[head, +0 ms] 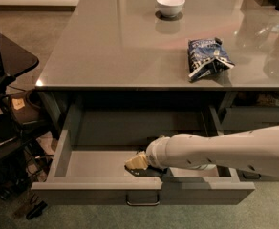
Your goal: Pick rxbar chocolate from top drawer and place on counter
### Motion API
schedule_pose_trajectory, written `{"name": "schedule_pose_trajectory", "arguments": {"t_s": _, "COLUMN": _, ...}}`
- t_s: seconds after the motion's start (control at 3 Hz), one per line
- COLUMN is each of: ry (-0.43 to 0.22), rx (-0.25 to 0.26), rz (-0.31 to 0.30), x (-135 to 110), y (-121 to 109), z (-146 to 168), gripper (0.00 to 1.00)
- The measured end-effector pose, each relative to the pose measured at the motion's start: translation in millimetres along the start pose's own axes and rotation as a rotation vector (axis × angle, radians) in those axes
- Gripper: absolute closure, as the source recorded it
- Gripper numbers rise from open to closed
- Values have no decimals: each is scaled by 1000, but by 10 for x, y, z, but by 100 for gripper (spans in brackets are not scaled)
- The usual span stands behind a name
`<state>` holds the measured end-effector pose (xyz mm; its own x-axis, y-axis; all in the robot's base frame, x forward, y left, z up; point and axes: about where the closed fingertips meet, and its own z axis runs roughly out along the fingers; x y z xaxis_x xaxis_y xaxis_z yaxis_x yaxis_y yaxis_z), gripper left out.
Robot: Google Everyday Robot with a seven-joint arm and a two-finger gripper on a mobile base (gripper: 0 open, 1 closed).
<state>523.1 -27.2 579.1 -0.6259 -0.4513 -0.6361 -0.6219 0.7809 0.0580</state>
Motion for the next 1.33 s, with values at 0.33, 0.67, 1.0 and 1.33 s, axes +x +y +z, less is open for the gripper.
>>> {"name": "schedule_pose_trajectory", "arguments": {"t_s": 0.33, "ry": 0, "rx": 0, "rz": 0, "x": 0, "y": 0, "z": 0, "gripper": 42}}
{"name": "schedule_pose_trajectory", "arguments": {"t_s": 0.67, "ry": 0, "rx": 0, "rz": 0, "x": -2, "y": 0, "z": -2, "gripper": 65}}
{"name": "schedule_pose_trajectory", "arguments": {"t_s": 1.0, "ry": 0, "rx": 0, "rz": 0, "x": -56, "y": 5, "z": -67, "gripper": 89}}
{"name": "schedule_pose_trajectory", "arguments": {"t_s": 1.33, "ry": 0, "rx": 0, "rz": 0, "x": -101, "y": 9, "z": -122, "gripper": 100}}
